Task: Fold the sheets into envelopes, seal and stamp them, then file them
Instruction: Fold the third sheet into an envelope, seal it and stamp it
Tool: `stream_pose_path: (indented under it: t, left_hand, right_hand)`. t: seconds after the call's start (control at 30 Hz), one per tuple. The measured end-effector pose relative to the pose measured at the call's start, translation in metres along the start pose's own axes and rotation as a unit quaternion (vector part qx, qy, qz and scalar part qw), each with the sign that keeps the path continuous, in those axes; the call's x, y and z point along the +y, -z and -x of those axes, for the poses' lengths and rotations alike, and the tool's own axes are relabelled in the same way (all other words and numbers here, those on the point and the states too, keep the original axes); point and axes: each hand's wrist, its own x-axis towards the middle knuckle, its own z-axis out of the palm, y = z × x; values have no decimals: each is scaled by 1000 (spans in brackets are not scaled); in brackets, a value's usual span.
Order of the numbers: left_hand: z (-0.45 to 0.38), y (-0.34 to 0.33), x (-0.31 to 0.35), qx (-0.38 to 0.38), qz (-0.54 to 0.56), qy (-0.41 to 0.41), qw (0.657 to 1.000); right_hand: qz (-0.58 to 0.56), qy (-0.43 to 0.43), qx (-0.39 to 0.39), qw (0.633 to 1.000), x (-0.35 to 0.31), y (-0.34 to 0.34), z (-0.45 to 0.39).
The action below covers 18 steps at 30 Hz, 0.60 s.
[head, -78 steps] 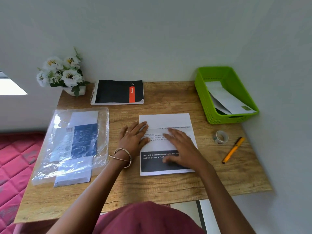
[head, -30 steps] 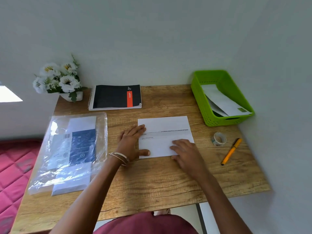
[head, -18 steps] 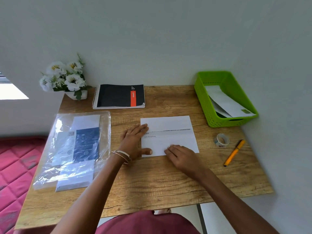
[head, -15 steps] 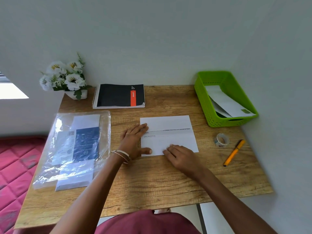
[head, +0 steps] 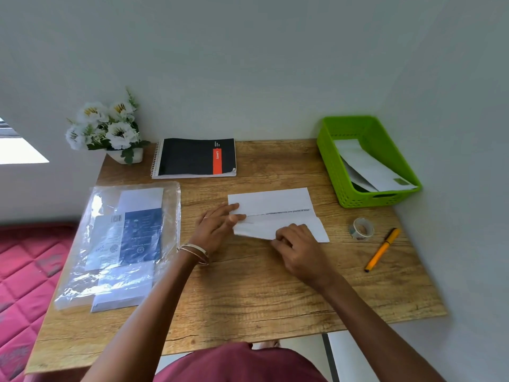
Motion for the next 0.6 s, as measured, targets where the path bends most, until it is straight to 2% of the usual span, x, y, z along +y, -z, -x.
stream_pose_path:
  t: [0.17,0.3,0.43,0.5,0.6]
  left_hand:
    - [2,1,0,19,58,4,998]
    - [5,6,9,4,39,-10,999]
    - [2,1,-2,11,-6,-32,999]
    - [0,-6,-5,48,-18,-19,999]
    - [-3,-15,-4,129,-28,1,991]
  right_hand:
    - [-52,-52,-4,997,12,11,-11]
    - [-78,-91,-2,993,26,13,-28]
    - [-182,-163,-20,970,36,17,-51]
    - [-230,-190,-34,954,40,20,-60]
    - [-196,-234,-56,951,52,21,-60]
